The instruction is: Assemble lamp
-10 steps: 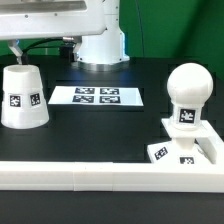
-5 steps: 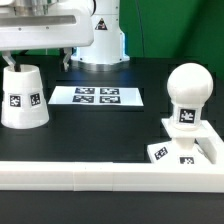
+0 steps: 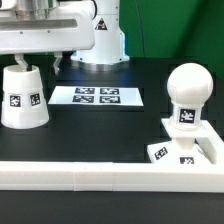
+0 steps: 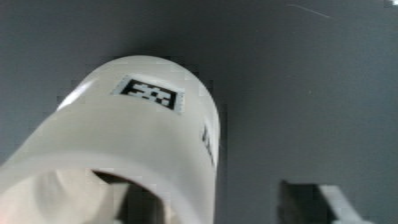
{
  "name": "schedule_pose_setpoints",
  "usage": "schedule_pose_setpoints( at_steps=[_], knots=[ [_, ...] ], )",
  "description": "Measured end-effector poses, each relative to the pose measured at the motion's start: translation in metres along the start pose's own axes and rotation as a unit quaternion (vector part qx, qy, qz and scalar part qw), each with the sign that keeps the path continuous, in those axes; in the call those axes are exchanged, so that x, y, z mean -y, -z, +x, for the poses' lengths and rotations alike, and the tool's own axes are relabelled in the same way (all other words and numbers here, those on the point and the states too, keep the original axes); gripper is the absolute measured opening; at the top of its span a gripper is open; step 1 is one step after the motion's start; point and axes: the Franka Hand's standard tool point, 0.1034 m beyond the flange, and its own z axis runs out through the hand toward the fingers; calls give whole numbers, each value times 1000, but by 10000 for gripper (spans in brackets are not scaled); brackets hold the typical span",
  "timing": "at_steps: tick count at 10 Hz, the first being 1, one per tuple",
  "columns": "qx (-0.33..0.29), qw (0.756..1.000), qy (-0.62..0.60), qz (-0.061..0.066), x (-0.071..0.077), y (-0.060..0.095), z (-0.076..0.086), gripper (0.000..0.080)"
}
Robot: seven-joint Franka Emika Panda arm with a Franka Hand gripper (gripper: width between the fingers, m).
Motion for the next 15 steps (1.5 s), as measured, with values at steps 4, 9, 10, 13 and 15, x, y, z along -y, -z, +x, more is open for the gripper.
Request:
schedule_pose_setpoints(
  at_steps=[4, 9, 10, 13, 15],
  knots=[
    [-1, 1000, 2, -1, 0, 0, 1, 44],
    [-1, 1000, -19, 2, 23, 1, 9, 44],
    [0, 1000, -20, 7, 43, 3, 15, 44],
    [-2, 998, -57, 20, 102, 36, 55, 44],
    [2, 996, -91, 27, 128, 62, 83, 44]
  ],
)
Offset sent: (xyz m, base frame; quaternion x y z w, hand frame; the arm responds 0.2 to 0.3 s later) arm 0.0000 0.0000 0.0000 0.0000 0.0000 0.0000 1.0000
